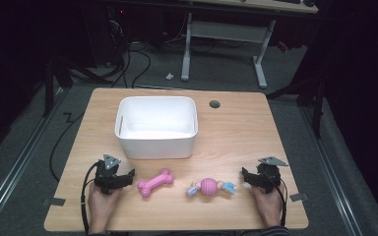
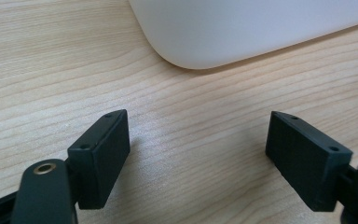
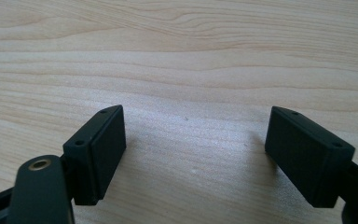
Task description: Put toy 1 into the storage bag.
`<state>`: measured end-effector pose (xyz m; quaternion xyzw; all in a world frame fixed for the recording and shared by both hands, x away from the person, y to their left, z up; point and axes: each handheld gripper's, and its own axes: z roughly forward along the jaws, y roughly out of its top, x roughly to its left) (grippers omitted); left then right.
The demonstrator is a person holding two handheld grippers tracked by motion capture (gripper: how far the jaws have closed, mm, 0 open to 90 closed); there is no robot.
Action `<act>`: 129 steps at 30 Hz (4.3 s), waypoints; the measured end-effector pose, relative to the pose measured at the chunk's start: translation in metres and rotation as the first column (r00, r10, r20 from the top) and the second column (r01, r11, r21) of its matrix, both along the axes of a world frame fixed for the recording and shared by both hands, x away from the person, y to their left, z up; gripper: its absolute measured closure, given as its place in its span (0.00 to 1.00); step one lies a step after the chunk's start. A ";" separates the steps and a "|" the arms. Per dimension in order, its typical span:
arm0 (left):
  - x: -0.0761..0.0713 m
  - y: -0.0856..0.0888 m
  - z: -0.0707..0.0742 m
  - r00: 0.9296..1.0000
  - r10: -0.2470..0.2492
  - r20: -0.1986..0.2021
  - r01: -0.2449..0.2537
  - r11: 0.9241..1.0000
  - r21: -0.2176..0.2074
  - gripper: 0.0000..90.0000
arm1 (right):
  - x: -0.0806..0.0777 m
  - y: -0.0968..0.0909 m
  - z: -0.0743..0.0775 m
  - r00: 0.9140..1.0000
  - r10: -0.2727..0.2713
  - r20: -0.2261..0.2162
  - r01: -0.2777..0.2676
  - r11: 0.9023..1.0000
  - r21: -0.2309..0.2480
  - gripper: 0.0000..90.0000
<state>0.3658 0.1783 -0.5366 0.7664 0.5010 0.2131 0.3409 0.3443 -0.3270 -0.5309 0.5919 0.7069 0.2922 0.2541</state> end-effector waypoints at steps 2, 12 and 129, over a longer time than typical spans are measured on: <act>0.000 0.000 0.000 1.000 -0.003 -0.001 0.003 1.000 0.000 0.24 | 0.000 0.000 0.000 1.000 -0.001 0.000 0.001 1.000 0.000 0.23; 0.000 -0.001 0.000 1.000 -0.014 -0.001 0.014 1.000 -0.001 0.24 | 0.000 0.001 0.000 1.000 -0.007 0.001 0.007 1.000 0.000 0.23; -0.005 -0.094 0.026 0.835 -0.510 -0.208 0.537 0.838 0.099 0.62 | -0.001 0.003 0.000 0.999 0.036 0.009 -0.036 0.999 -0.004 0.28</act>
